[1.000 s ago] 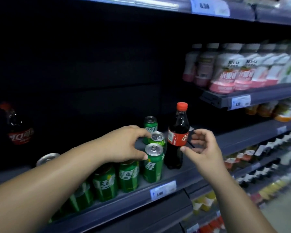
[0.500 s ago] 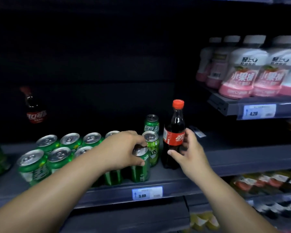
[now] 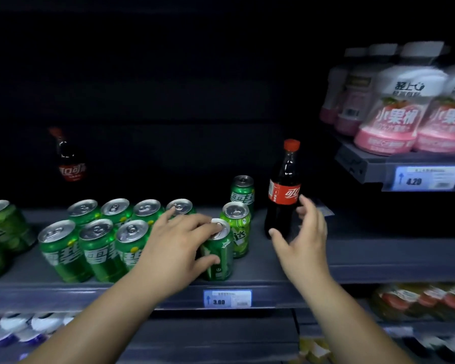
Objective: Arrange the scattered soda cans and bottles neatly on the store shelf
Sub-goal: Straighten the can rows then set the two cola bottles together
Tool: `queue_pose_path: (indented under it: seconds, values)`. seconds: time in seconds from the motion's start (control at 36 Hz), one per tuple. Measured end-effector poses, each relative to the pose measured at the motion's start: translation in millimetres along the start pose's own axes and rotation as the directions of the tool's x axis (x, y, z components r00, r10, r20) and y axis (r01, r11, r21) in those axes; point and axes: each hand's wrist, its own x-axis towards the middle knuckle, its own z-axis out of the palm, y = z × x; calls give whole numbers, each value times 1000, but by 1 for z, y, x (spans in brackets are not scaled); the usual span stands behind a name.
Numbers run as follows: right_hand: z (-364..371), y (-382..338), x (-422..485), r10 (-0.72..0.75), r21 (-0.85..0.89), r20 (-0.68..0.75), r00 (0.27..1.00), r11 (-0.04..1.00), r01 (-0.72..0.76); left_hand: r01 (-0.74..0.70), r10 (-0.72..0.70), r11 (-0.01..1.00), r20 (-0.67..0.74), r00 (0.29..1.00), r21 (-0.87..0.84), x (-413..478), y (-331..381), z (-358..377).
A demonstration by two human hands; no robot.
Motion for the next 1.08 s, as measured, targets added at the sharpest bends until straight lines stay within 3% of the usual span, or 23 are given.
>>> queue_pose_path:
  seconds: [0.06,0.14,0.22,0.36,0.56,0.72,0.83,0.94,1.0,1.08]
  values:
    - [7,-10,-7,-65,24,129,989,998,62,0,1,1000,-32,999,24,-2,2,2]
    - [23,-20,-4,-90,72,383,919,995,67,30,-25,996,-66,998,81,-3,8,1]
    - [38,-20,2,-63,154,477,877,988,-13,77,-67,989,-81,994,123,-6,14,-1]
    - [48,-7,4,-36,245,425,905,967,-77,103,-89,985,-106,990,135,-17,10,1]
    - [14,-1,2,-2,234,361,933,968,-88,180,-174,983,-117,978,44,-38,-9,-5]
    - [-34,-54,1,-81,350,277,958,937,-22,167,-216,952,-176,960,-256,-42,-9,-23]
    - [-41,-109,-2,-166,531,295,941,847,-17,149,-257,833,-134,957,-532,-39,-4,-45]
    - [-12,-145,-9,-209,612,379,901,787,-75,91,-192,497,-7,981,-863,-43,-7,-68]
    - [9,-160,-15,-211,613,417,884,783,-102,89,-213,386,6,977,-918,-50,-18,-75]
    - [45,-185,-27,-222,625,465,857,768,-141,101,-354,351,-32,935,-931,-71,-52,-84]
